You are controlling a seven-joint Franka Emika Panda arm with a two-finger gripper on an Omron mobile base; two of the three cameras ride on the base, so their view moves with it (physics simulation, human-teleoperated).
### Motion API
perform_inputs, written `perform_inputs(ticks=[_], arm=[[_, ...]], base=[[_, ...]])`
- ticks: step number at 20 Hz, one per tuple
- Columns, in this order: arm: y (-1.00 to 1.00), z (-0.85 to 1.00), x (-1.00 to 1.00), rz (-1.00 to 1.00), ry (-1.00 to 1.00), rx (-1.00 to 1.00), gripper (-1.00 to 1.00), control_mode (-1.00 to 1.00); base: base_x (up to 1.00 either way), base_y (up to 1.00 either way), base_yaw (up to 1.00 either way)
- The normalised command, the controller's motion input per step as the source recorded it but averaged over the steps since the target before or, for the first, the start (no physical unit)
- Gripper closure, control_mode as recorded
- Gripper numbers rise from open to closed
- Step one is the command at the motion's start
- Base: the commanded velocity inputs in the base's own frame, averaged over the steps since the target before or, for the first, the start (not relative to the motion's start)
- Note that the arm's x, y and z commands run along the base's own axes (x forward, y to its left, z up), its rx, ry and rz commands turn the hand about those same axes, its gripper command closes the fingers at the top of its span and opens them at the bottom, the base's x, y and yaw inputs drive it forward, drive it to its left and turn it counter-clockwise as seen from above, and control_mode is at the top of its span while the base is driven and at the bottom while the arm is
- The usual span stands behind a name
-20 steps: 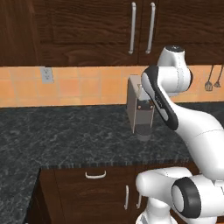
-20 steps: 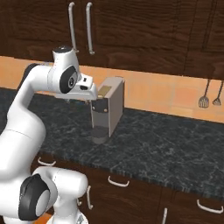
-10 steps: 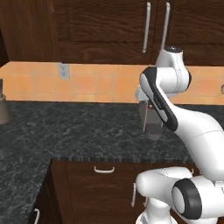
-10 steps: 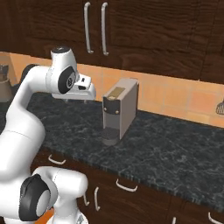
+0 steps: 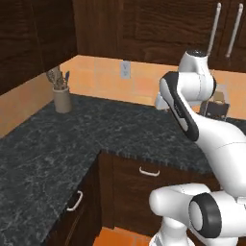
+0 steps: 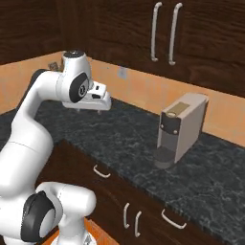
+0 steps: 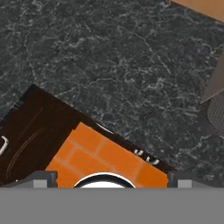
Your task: Navigate to the microwave.
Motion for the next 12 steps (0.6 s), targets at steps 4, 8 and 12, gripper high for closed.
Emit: perform_inputs(ticks=[4, 8, 12], arm=[[0.0, 0.0, 0.0, 0.0, 0.0, 0.0, -1.0, 1.0], [0.0, 0.0, 0.0, 0.0, 0.0, 0.0, -1.0, 1.0], [0.0, 0.0, 0.0, 0.0, 0.0, 0.0, -1.0, 1.0]], base=[[-0.46, 0.34, 0.63], [-0.44, 0.36, 0.62], [-0.41, 0.42, 0.62]])
